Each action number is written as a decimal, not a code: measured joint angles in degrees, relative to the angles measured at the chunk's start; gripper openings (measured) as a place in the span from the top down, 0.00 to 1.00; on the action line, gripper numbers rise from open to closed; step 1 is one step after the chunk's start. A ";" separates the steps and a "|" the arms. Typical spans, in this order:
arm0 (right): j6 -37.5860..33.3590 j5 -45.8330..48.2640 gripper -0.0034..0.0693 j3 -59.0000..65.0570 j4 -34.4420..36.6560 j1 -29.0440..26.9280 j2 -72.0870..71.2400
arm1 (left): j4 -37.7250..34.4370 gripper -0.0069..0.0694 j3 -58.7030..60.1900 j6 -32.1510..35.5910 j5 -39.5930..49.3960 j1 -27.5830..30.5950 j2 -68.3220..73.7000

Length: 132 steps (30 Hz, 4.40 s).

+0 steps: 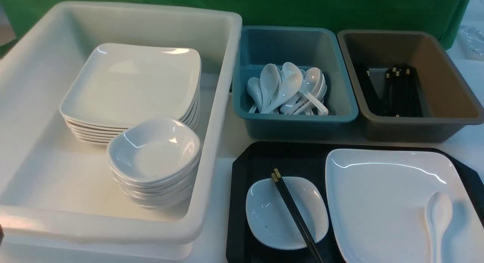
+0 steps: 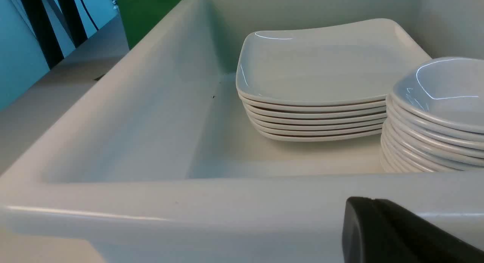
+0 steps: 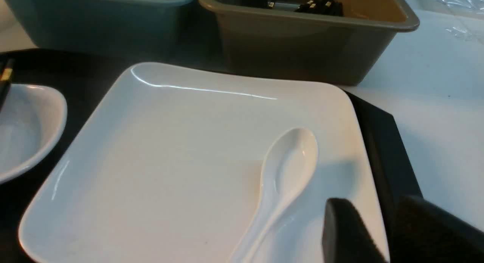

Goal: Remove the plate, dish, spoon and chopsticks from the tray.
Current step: Use the right arm to grab a soup spoon from the plate

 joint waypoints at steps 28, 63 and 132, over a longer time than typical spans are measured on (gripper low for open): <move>0.00 -0.07 0.63 0.00 0.00 0.00 0.00 | -2.41 0.90 0.00 -2.01 -8.31 0.00 0.00; 5.51 -3.41 0.63 0.00 3.61 0.00 0.00 | -1.23 0.90 -44.52 -11.12 18.64 -32.50 50.74; 14.16 24.42 0.56 -43.85 0.34 7.36 91.69 | -4.97 0.90 -44.67 1.72 17.99 -35.90 37.54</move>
